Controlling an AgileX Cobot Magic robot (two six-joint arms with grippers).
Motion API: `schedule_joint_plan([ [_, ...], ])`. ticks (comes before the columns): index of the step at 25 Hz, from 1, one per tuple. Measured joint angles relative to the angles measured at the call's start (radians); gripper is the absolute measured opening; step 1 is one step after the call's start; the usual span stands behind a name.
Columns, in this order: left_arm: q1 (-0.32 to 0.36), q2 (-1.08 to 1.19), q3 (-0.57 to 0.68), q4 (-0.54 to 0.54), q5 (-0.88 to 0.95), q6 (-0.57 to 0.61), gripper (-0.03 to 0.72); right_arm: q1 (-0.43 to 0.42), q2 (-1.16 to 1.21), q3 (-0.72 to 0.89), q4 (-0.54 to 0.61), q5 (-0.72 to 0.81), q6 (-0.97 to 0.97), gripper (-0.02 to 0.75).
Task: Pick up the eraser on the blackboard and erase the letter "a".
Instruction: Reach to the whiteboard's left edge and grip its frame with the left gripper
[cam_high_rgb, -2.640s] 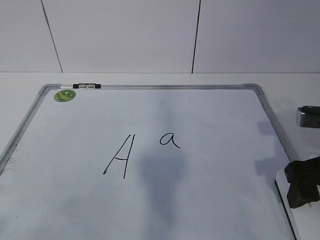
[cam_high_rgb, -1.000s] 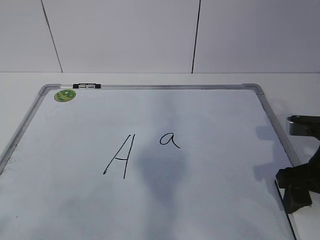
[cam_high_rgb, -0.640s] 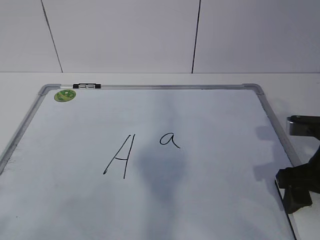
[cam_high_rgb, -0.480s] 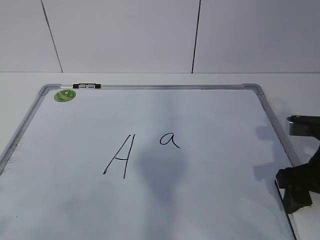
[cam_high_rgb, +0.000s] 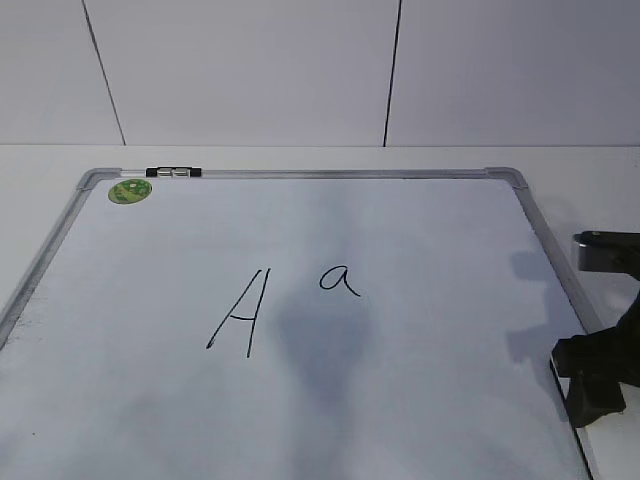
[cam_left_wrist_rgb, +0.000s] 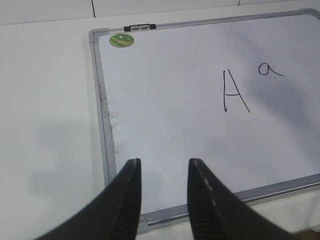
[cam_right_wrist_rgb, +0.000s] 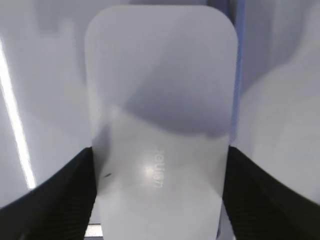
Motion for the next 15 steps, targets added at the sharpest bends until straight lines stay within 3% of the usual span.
schedule_joint_plan([
  [15,0.000,0.000,0.000,0.000,0.000,0.000,0.239,0.000,0.000,0.000,-0.002,0.000,-0.004,0.564],
])
